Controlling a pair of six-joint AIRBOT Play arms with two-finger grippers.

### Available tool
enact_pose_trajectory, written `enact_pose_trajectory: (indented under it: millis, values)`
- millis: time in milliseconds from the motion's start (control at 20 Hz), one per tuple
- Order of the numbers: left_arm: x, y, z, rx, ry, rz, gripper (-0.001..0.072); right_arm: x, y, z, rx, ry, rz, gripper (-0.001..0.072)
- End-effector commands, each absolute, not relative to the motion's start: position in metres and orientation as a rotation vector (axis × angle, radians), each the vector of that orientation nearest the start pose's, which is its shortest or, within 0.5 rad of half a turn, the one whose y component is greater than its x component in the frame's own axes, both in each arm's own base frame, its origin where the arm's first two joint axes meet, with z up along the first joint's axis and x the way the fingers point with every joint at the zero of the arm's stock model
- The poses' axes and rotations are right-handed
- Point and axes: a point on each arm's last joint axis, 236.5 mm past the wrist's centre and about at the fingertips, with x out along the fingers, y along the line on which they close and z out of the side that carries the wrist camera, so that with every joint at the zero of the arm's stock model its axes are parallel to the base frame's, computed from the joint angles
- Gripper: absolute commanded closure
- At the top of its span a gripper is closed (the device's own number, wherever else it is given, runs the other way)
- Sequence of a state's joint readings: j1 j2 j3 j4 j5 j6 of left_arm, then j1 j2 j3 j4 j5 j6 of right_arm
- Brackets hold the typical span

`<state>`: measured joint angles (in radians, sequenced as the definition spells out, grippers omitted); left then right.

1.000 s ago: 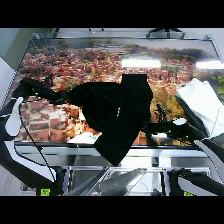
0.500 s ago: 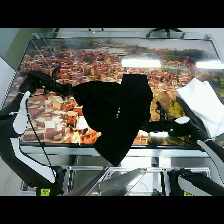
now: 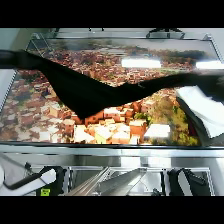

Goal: Fold the shirts.

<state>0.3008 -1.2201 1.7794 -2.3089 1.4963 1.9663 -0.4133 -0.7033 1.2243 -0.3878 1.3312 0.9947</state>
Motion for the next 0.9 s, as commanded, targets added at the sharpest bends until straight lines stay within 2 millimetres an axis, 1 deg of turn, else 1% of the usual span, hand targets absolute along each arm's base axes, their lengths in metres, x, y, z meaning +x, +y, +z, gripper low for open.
enact_pose_trajectory:
  millis: [0,50,100,150,200,250,300,350,400,450,500,550,600,650,700,750,850]
  values:
    - [0.313,-0.052,0.406,0.011,0.405,-0.43,0.0695,0.214,0.119,0.44,-0.002,0.073,0.585,0.0694]
    - [0.294,-0.055,0.429,0.05,0.337,-0.409,0.0696,0.199,0.126,0.46,-0.076,0.018,0.556,0.0694]
    - [0.279,-0.058,0.449,0.082,0.272,-0.384,0.0696,0.189,0.129,0.474,-0.128,-0.023,0.528,0.0694]
    - [0.269,-0.057,0.462,0.106,0.232,-0.358,0.0696,0.182,0.13,0.485,-0.16,-0.053,0.506,0.0694]
    - [0.266,-0.055,0.466,0.115,0.222,-0.343,0.0696,0.183,0.128,0.491,-0.165,-0.07,0.493,0.0694]
    - [0.271,-0.051,0.462,0.106,0.238,-0.339,0.0695,0.191,0.123,0.489,-0.149,-0.06,0.492,0.0694]
    - [0.28,-0.049,0.451,0.086,0.273,-0.354,0.0695,0.202,0.119,0.482,-0.118,-0.028,0.512,0.0694]
    - [0.295,-0.049,0.429,0.054,0.341,-0.388,0.0696,0.216,0.116,0.471,-0.063,0.012,0.562,0.0694]
    - [0.312,-0.051,0.403,0.019,0.421,-0.429,0.0695,0.23,0.113,0.459,-0.013,0.05,0.614,0.0694]
    - [0.331,-0.055,0.371,-0.022,0.515,-0.478,0.0695,0.247,0.11,0.44,0.042,0.104,0.67,0.0694]
    - [0.35,-0.063,0.337,-0.062,0.605,-0.527,0.0695,0.264,0.107,0.417,0.092,0.169,0.71,0.0694]
    - [0.367,-0.071,0.305,-0.091,0.687,-0.573,0.0695,0.283,0.108,0.387,0.141,0.242,0.754,0.0694]
    - [0.385,-0.083,0.268,-0.11,0.772,-0.626,0.0695,0.301,0.109,0.354,0.188,0.319,0.778,0.0693]
    - [0.402,-0.093,0.233,-0.133,0.844,-0.662,0.0695,0.323,0.11,0.31,0.239,0.421,0.771,0.0693]
    - [0.419,-0.102,0.194,-0.169,0.92,-0.683,0.0695,0.343,0.11,0.259,0.277,0.53,0.741,0.0693]
    - [0.435,-0.111,0.156,-0.201,0.984,-0.694,0.0695,0.358,0.111,0.209,0.308,0.626,0.706,0.0693]
    - [0.462,-0.121,0.079,-0.263,1.114,-0.699,0.0694,0.381,0.11,0.112,0.373,0.788,0.613,0.0693]
